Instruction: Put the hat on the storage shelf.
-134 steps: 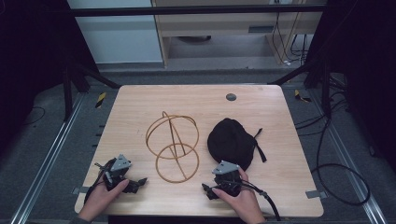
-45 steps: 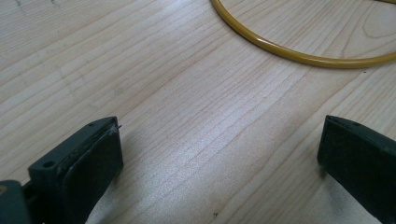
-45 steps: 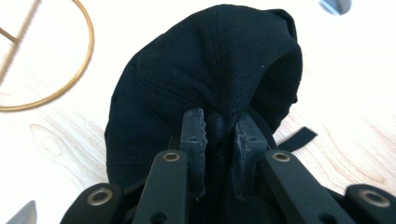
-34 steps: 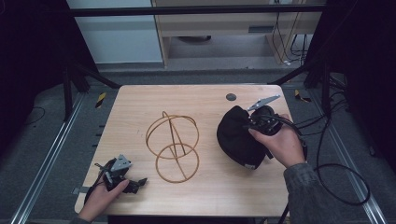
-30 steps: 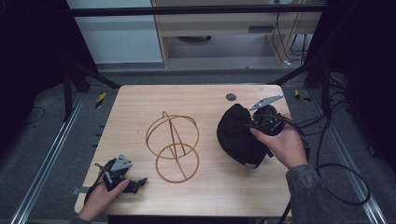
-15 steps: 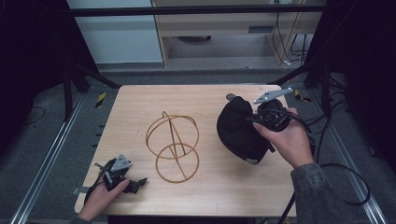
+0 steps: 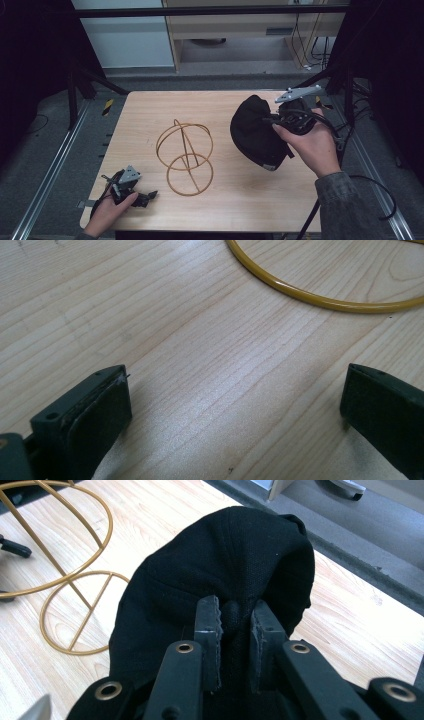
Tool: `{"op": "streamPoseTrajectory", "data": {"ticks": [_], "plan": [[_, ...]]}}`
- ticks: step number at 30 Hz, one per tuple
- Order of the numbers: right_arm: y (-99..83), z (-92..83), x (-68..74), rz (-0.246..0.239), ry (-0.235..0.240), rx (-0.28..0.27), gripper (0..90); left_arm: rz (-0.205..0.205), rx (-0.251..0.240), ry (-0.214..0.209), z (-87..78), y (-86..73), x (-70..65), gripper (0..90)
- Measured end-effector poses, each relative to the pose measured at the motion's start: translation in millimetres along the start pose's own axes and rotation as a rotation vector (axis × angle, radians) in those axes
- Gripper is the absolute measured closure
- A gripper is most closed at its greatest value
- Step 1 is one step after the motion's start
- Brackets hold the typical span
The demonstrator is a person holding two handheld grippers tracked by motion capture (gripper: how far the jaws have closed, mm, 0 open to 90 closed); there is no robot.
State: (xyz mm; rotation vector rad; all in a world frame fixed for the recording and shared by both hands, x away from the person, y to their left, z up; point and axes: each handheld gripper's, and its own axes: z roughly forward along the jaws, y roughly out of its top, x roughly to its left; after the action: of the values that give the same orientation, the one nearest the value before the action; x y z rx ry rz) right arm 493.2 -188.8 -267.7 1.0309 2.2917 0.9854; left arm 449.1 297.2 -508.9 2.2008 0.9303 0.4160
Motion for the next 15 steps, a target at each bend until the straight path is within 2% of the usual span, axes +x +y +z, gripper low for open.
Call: {"op": "streamPoseTrajectory", "data": {"ticks": [4,15], "plan": [[2.7,0.1,1.3,-0.006,-0.006,0.011,78.0,0.000,0.000,0.000,0.0,0.0,0.0,0.0],[19.3,-9.7,10.0,-0.011,0.000,-0.031,78.1,0.000,0.000,0.000,0.0,0.0,0.0,0.0]]}}
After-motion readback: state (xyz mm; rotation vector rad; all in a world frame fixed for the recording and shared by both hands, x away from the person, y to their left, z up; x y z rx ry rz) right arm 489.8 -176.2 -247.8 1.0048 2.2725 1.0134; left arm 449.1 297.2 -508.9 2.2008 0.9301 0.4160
